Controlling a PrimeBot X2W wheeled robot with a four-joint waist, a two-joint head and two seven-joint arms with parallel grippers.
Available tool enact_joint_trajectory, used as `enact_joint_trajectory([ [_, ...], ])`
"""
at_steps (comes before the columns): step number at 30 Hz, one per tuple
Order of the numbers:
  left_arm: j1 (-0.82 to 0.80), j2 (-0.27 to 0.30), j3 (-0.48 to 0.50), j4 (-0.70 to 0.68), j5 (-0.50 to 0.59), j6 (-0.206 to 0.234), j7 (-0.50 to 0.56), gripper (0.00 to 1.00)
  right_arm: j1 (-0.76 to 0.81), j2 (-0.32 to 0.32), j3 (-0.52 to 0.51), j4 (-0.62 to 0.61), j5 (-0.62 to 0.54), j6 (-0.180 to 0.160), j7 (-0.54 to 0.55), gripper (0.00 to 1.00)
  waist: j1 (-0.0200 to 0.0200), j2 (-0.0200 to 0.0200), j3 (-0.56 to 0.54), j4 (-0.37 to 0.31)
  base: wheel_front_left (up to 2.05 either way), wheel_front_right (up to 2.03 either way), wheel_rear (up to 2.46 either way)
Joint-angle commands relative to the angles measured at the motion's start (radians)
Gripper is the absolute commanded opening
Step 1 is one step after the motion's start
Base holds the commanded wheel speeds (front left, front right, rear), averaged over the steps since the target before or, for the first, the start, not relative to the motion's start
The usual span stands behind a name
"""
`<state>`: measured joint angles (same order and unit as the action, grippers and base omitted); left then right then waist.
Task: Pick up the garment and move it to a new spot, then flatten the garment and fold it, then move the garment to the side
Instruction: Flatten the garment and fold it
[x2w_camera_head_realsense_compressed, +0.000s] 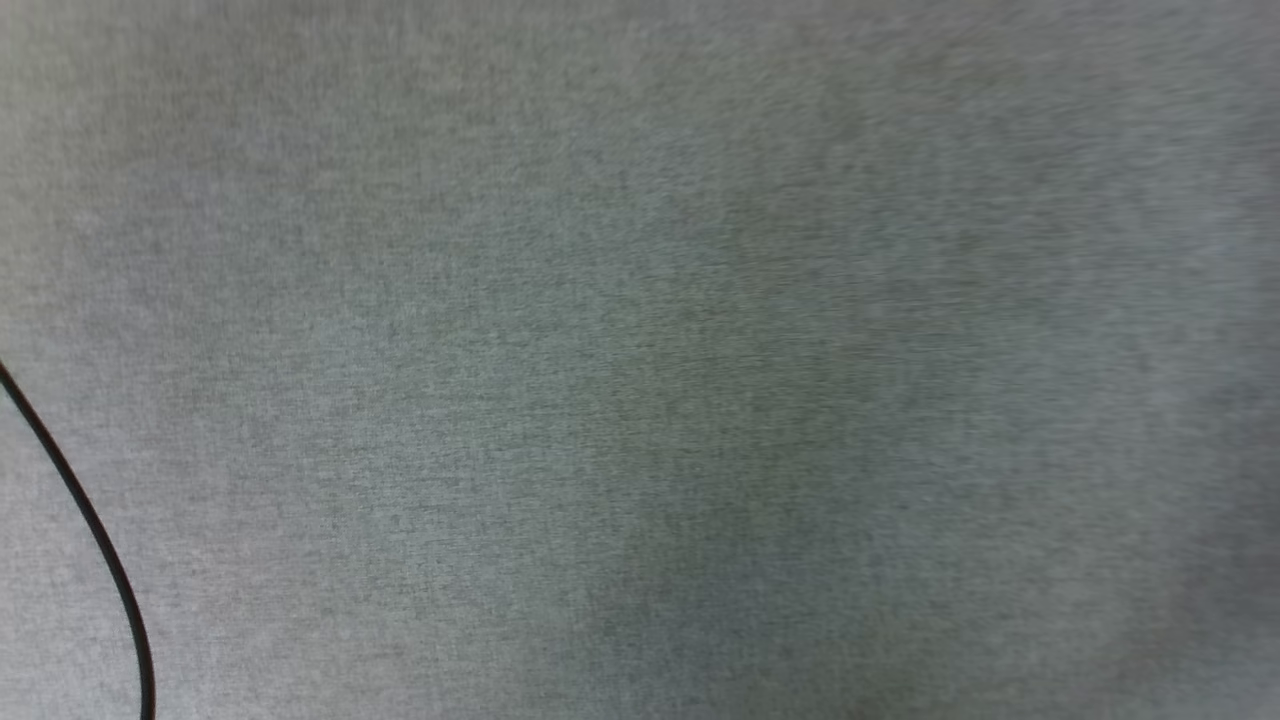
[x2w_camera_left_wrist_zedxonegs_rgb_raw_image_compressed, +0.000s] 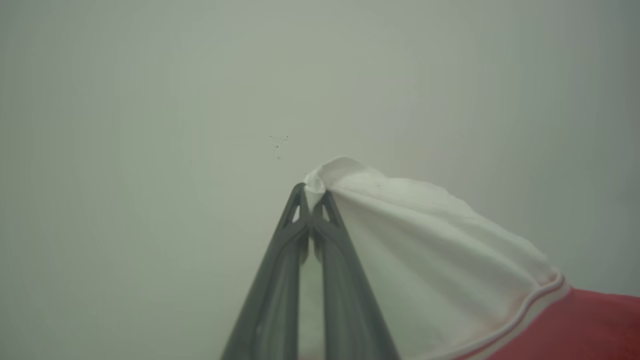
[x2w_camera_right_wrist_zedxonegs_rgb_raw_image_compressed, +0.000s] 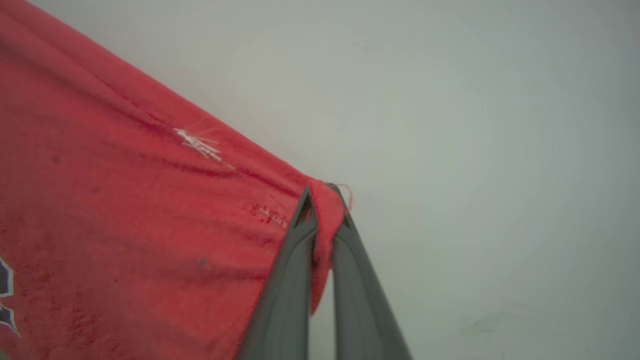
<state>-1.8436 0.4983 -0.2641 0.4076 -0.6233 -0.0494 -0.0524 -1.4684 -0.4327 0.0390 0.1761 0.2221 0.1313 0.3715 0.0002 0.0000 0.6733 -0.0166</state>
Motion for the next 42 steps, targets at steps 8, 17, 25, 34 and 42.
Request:
enact_joint_trajectory([
  [8, -0.047, -0.059, -0.033, 0.235, 0.023, -0.033, -0.139, 0.00, -0.096, 0.055, 0.014, 0.229, -0.127, -0.001, -0.160, 0.00, -0.0002, 0.0000, 0.077, 0.046, 0.00, 0.00, 0.00],
  [17, 0.192, -0.111, -0.097, 0.286, 0.026, -0.064, -0.200, 0.00, 0.037, 0.078, 0.098, 0.352, -0.160, -0.001, -0.290, 0.00, -0.0002, 0.0000, 0.047, 0.068, 0.00, 0.00, 0.00],
  [25, 0.543, -0.114, -0.152, 0.212, 0.019, -0.076, -0.213, 0.00, 0.239, 0.095, 0.225, 0.405, -0.110, -0.001, -0.386, 0.00, -0.0002, 0.0000, -0.042, 0.085, 0.00, 0.00, 0.00],
  [34, 0.968, -0.077, -0.159, 0.053, 0.012, -0.044, -0.215, 0.00, 0.473, 0.047, 0.350, 0.428, 0.017, -0.001, -0.410, 0.00, -0.0002, 0.0000, -0.184, 0.101, 0.00, 0.00, 0.00],
  [42, 1.307, 0.030, -0.216, -0.072, -0.001, -0.030, -0.140, 0.00, 0.699, -0.002, 0.378, 0.394, 0.153, -0.001, -0.412, 0.00, -0.0002, 0.0000, -0.313, 0.113, 0.00, 0.00, 0.00],
])
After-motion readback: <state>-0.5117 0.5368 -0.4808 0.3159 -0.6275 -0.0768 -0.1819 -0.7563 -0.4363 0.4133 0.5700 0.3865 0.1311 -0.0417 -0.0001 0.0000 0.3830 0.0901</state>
